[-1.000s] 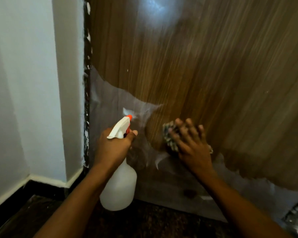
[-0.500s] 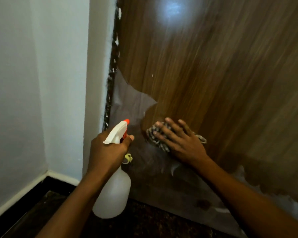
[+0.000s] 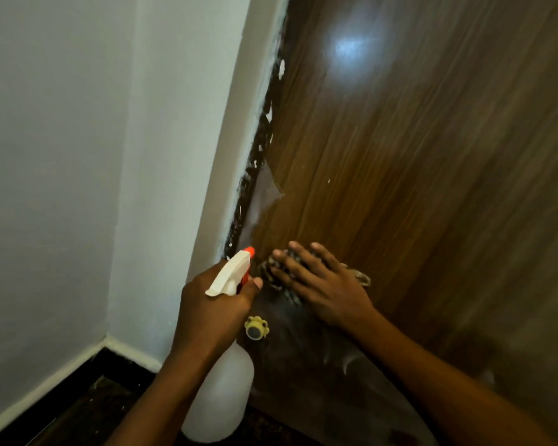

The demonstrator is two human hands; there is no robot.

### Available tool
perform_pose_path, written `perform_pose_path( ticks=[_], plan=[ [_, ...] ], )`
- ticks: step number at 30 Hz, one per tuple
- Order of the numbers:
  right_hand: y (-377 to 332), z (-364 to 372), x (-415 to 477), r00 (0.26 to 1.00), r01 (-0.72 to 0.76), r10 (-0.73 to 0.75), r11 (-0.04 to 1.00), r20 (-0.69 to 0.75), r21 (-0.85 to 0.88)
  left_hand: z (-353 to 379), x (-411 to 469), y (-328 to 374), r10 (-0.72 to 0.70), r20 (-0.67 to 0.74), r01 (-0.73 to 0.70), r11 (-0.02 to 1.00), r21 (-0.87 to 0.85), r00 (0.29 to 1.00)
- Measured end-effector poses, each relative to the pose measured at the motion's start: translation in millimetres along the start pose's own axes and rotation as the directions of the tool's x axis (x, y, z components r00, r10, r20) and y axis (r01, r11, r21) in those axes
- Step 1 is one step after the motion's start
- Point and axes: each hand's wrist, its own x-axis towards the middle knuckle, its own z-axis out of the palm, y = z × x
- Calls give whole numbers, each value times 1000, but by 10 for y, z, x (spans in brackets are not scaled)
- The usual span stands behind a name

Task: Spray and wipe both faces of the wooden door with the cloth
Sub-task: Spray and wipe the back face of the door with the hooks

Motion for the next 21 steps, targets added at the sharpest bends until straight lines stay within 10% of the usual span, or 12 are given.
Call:
perform_pose_path(
  ticks=[7,16,21],
  plan=[
    [600,-507,1180,841,-496,504,864,-197,92,-107,18,-20,-7,-19,7,999,-37,1000],
    [-216,235,653,980,166,-159,985,120,-43,-136,296,-68,-24,-34,24,1000,-5,999],
    [3,96,-183,992,60,-38,982,121,-177,-144,48,-238,-61,-11,61,997,41,998]
  ],
)
